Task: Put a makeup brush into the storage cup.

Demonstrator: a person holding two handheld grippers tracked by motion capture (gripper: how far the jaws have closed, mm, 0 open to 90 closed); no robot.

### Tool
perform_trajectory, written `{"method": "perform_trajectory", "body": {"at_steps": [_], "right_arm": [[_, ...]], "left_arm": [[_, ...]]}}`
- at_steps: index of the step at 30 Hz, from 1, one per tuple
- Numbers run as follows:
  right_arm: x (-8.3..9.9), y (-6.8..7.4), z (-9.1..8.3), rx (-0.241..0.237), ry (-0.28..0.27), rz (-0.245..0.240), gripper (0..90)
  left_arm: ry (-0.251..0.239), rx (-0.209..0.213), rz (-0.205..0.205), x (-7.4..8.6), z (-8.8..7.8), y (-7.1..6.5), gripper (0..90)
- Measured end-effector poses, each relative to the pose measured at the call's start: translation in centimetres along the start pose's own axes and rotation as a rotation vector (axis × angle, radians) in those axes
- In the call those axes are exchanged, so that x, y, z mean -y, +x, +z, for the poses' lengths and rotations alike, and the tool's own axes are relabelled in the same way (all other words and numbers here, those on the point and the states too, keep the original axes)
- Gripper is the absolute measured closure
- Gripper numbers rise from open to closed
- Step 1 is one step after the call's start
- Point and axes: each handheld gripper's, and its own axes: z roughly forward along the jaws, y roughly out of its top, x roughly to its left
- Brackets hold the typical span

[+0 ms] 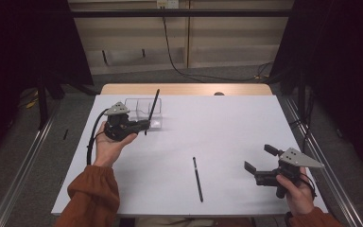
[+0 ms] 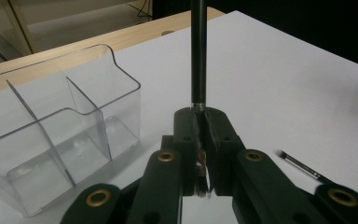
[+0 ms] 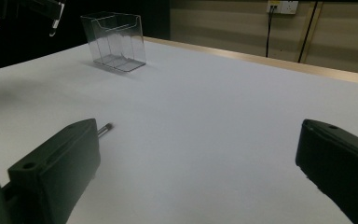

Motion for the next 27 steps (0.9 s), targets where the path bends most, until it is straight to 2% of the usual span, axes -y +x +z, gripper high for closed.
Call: {"method": "perform_trajectory", "body": {"at_steps": [5, 8, 17, 20, 27], "right_arm": [[0.0, 0.0, 0.0, 0.0, 0.0, 0.0, 0.0], [0.0, 0.0, 0.0, 0.001, 0.001, 0.001, 0.0], [0.0, 0.0, 0.0, 0.001, 0.0, 0.001, 0.0], [0.0, 0.0, 0.0, 0.0, -0.001, 0.001, 0.0], [0.0, 0.0, 0.0, -0.002, -0.002, 0.0, 0.0]], "left_arm": [[-0.004, 0.026, 0.003, 0.4, -0.1, -0.6, 84.0], [-0.026, 0.05, -0.006, 0.6, -0.1, -0.8, 84.0], [0.002, 0.088, 0.007, 0.5, 0.1, -1.9, 84.0], [0.004, 0.113, 0.031, 0.4, 0.2, -2.5, 84.0], [0.023, 0.164, 0.037, 0.0, 0.5, -3.6, 84.0]]}}
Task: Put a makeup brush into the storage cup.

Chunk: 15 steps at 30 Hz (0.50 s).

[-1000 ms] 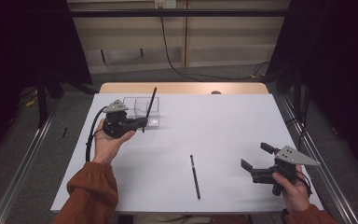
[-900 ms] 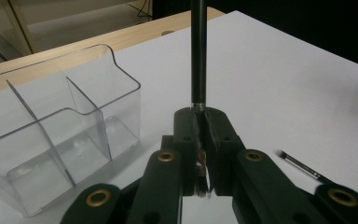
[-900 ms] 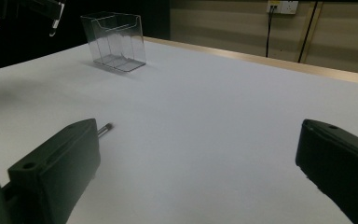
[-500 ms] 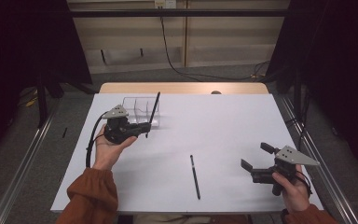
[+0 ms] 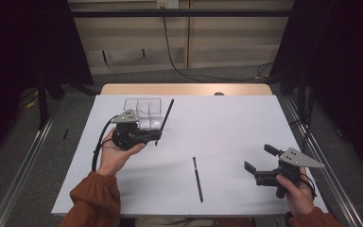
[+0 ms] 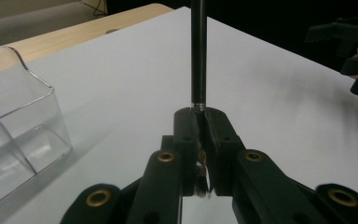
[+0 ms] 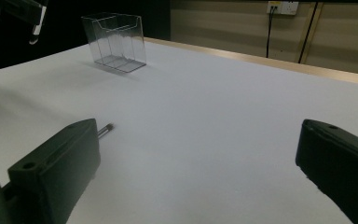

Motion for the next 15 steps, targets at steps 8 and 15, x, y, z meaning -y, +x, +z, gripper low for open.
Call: {"method": "perform_trajectory", "body": {"at_steps": [8, 15], "right_arm": [[0.0, 0.0, 0.0, -0.001, 0.0, 0.001, 0.0], [0.0, 0.0, 0.0, -0.004, -0.003, 0.0, 0.0]], "left_arm": [[0.042, 0.014, 0.012, -0.1, 0.5, -0.6, 84.0], [0.062, 0.067, 0.029, -0.9, 0.8, -2.1, 84.0]]}}
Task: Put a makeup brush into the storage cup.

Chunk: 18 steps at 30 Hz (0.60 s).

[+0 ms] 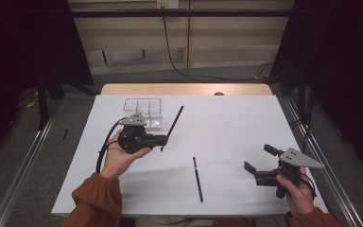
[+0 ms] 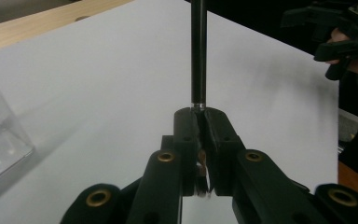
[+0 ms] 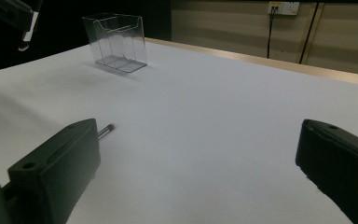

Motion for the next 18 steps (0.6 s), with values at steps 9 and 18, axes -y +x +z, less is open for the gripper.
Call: {"method": "perform_trajectory", "body": {"at_steps": [9, 18], "right_arm": [[0.0, 0.0, 0.0, 0.0, 0.001, -0.001, 0.0], [0.0, 0.0, 0.0, -0.001, -0.001, -0.003, 0.0]], "left_arm": [[0.065, 0.019, 0.025, -0.6, 0.9, -1.1, 84.0], [0.123, 0.053, 0.069, -1.4, 1.1, -2.3, 84.0]]}}
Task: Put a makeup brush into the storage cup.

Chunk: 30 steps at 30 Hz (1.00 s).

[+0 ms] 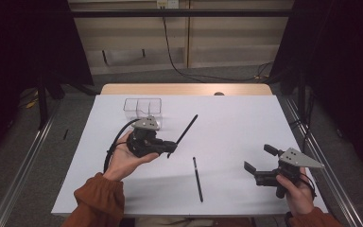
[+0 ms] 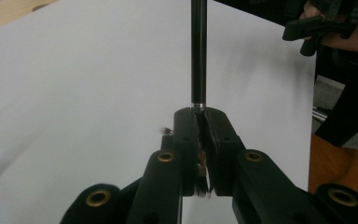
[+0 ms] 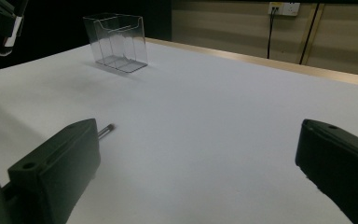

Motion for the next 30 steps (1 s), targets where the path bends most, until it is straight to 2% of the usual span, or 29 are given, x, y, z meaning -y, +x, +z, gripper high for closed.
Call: {"method": "perform_trajectory", "body": {"at_steps": [7, 10, 21, 26, 30], "right_arm": [[0.0, 0.0, 0.0, -0.002, 0.0, -0.004, 0.0], [0.0, 0.0, 0.0, -0.003, -0.001, -0.005, 0.0], [0.0, 0.1, 0.1, -0.01, 0.002, -0.009, 0.0], [0.0, 0.2, 0.1, -0.019, 0.007, -0.009, 0.0], [0.0, 0.3, 0.2, -0.036, 0.01, -0.016, 0.0]], "left_arm": [[0.082, 0.024, 0.005, -0.5, 0.7, -0.4, 84.0], [0.124, 0.009, 0.021, -0.7, 0.9, -0.6, 84.0], [0.258, 0.03, 0.048, -1.3, 1.9, -1.3, 84.0], [0.321, 0.013, 0.054, -1.3, 2.4, -1.5, 84.0], [0.36, 0.023, 0.069, -1.4, 2.5, -1.5, 84.0]]}}
